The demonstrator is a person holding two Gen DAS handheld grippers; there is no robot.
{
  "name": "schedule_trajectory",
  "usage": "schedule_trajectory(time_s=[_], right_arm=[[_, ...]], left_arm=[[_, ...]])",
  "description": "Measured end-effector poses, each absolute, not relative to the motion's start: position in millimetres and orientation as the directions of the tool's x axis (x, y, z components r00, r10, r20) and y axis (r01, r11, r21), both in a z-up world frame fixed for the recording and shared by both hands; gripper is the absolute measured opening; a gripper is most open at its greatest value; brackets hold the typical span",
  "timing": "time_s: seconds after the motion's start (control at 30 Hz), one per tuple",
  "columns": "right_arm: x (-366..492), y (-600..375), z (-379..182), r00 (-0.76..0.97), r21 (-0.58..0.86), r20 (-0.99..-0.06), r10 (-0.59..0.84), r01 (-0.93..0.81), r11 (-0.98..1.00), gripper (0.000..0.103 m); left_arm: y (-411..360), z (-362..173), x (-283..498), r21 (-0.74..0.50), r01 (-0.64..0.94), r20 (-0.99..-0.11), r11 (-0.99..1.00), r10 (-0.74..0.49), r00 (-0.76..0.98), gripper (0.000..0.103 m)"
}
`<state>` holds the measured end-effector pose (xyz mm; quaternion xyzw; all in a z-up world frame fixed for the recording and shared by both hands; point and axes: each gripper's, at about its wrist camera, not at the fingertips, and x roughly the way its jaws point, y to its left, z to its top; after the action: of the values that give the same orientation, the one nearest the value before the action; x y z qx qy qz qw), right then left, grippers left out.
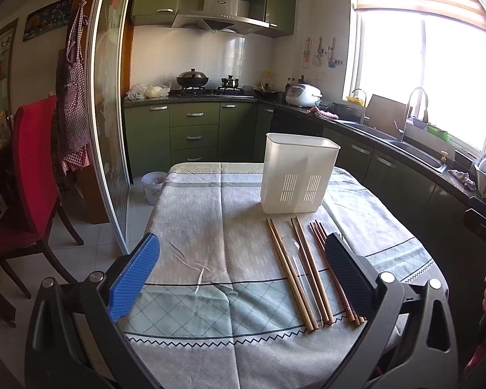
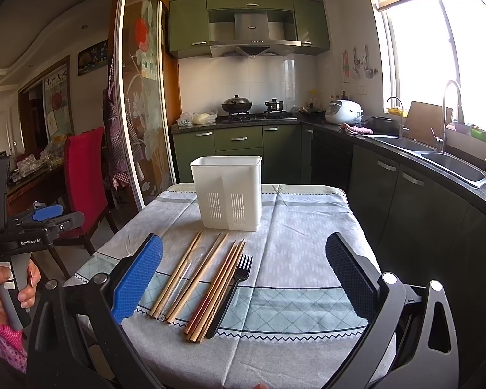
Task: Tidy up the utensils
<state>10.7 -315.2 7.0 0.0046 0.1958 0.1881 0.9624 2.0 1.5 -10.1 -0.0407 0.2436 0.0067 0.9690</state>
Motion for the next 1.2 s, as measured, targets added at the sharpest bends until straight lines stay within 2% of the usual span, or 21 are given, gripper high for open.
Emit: schedule_trajectory(time_s=[0.47, 0.63, 0.77, 1.2], right_arm=[[12.2, -317.2, 5.8, 0.843, 0.105, -0.382, 0.378, -0.367, 0.924, 0.099], [12.1, -315.7, 6.3, 0.857, 0.075, -0.388, 0.339, -0.337, 0.939, 0.099], [14.3, -321.1, 7.6, 0.857, 0.110, -0.381, 0.347, -0.330, 0.937, 0.099], [15.0, -321.7, 8.2, 0.864, 0.103, -0.386, 0.325, -0.310, 0.945, 0.099]], left_arm=[[-0.2, -16.5, 4.8, -0.073, -0.031, -0.483, 0.997, -0.008, 0.875, 0.097], [-0.4, -16.0, 5.1, -0.073, -0.031, -0.483, 0.997, -0.008, 0.875, 0.097], [-0.1, -16.1, 5.1, -0.074, -0.032, -0.485, 0.997, -0.008, 0.875, 0.097], [0.2, -17.0, 5.0, -0.074, -0.032, -0.486, 0.997, -0.009, 0.874, 0.097]])
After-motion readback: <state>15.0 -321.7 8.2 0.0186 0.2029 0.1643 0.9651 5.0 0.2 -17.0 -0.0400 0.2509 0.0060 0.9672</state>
